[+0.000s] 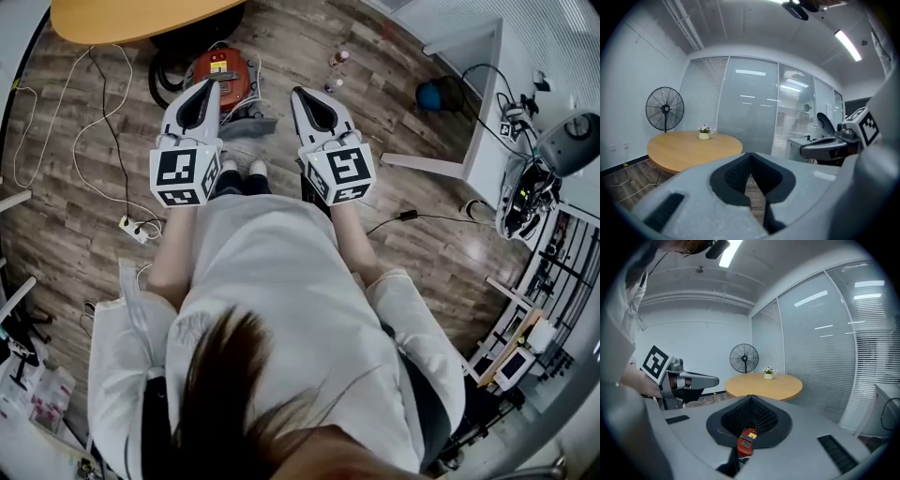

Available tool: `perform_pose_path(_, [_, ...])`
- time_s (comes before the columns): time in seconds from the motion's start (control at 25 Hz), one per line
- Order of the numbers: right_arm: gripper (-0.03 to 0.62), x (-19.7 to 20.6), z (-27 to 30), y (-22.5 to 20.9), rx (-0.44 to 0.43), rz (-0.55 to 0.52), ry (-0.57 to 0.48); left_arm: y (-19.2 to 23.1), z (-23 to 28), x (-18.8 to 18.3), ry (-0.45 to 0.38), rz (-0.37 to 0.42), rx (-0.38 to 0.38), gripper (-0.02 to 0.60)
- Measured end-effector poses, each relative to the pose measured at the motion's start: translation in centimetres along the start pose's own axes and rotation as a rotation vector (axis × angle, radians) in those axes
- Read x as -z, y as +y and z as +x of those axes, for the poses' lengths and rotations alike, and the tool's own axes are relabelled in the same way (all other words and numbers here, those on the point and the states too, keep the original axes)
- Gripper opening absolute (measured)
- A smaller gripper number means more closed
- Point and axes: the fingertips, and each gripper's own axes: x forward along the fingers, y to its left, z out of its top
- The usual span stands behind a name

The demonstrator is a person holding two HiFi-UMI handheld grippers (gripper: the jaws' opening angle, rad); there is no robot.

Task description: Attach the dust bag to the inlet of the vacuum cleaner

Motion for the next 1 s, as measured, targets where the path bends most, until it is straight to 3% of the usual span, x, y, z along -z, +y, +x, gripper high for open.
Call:
perform_pose_path(0.36, [0.002,0.1,-3.4,-0.4,0.007,-0.026,-0.036,-3.2,-2.3,-2.8,-0.108,0.038,-0.023,0.017])
perform_pose_path(0.64, [0.002,-0.7,-5.4,-0.1,-0.051,-0.038,-0.101,-5.7,-3.9,-2.8,-0.129,0.04,0.013,0.017])
perform_pose_path(1.0, [0.003,-0.4,-6.5,0.0,-0.034,-0.039,-0.091,-5.9,-4.9,-3.0,-0.152,0.072,-0.003,0.017])
